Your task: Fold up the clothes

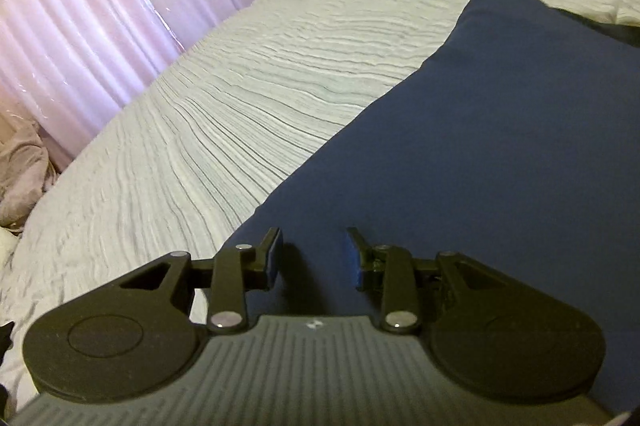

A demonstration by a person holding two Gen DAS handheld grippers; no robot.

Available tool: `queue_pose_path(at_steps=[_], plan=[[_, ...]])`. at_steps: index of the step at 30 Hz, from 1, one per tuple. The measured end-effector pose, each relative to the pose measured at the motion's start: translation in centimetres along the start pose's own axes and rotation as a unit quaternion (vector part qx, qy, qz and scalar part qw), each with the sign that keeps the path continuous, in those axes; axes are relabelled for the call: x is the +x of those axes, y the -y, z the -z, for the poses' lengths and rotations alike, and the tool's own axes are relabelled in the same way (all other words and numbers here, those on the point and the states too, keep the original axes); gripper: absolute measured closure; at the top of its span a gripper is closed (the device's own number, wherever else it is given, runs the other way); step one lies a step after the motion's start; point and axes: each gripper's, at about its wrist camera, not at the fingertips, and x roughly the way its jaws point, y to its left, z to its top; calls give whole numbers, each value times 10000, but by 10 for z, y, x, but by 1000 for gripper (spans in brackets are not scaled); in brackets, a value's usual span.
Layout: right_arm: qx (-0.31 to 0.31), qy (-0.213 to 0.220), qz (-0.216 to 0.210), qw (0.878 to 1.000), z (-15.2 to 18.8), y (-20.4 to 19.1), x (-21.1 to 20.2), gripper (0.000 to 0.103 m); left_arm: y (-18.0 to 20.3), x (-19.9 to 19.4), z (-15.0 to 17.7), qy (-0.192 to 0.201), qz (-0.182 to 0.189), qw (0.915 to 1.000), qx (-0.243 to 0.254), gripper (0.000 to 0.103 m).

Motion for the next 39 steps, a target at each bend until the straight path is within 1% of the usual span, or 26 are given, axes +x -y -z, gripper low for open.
queue_pose_path(at_steps=[2,7,8,9,10,11,13,16,17,18,19,20,24,25,26,27,29,30,31,32,33,34,36,37,38,39], plan=[[11,-66,-5,10000,-1,5,10,101,-7,8,0,-25,16,10000,-79,74],[301,-140,10,9994,-6,22,30,100,-21,17,3,-111,116,9993,-330,73],[360,-146,15,9992,-8,25,33,95,-23,19,5,-130,138,9991,-375,73],[455,-151,-7,9988,-9,29,35,62,-23,19,6,-145,158,9989,-419,73],[564,-155,-40,9983,-11,32,35,78,-23,19,7,-151,160,9988,-432,73],[632,-142,-121,9978,-12,35,36,103,-23,19,7,-151,149,9989,-423,73],[477,15,-35,9989,-15,31,31,103,-22,18,6,-154,132,9989,-419,73],[646,-25,-96,9979,-17,35,34,103,-28,17,4,-163,165,9979,-611,71],[717,-48,-125,9973,-18,37,36,91,-32,17,3,-164,160,9971,-732,71],[789,-71,-154,9967,-19,38,37,75,-37,16,3,-172,146,9961,-857,71],[894,-95,-204,9957,-19,42,40,30,-41,17,3,-186,128,9949,-981,71],[1011,-118,-261,9945,-19,46,43,17,-46,17,4,-212,120,9939,-1077,71],[1532,-339,-410,9868,-20,59,59,17,-53,24,7,-369,130,9922,-1183,71],[1739,-425,-544,9823,-20,63,65,18,-54,26,8,-402,147,9917,-1215,71],[1970,-515,-713,9765,-19,66,71,34,-54,27,9,-437,167,9913,-1233,71],[2176,-644,-908,9697,-18,70,77,48,-54,27,11,-456,171,9913,-1226,71],[2554,-1019,-1275,9530,-16,74,92,98,-53,26,14,-469,159,9917,-1190,71],[2596,-975,-1318,9517,-17,77,92,98,-53,26,16,-476,153,9919,-1171,71],[2586,-843,-1310,9533,-19,80,90,99,-53,26,18,-483,152,9918,-1174,71],[2564,-684,-1108,9577,-22,84,86,99,-54,26,19,-491,156,9915,-1193,71],[2521,-613,-925,9613,-22,87,85,99,-55,26,21,-499,160,9913,-1204,70],[2471,-578,-775,9642,-23,89,85,99,-56,26,21,-507,165,9912,-1210,70],[2488,-743,-732,9629,-17,91,89,98,-56,24,22,-520,147,9912,-1208,70],[2506,-844,-731,9616,-13,92,91,92,-57,23,22,-532,124,9911,-1211,70],[2449,-820,-645,9639,-12,91,84,66,-57,20,22,-543,96,9912,-1207,70],[2364,-750,-529,9673,-11,89,75,54,-57,16,23,-552,64,9913,-1194,70]])
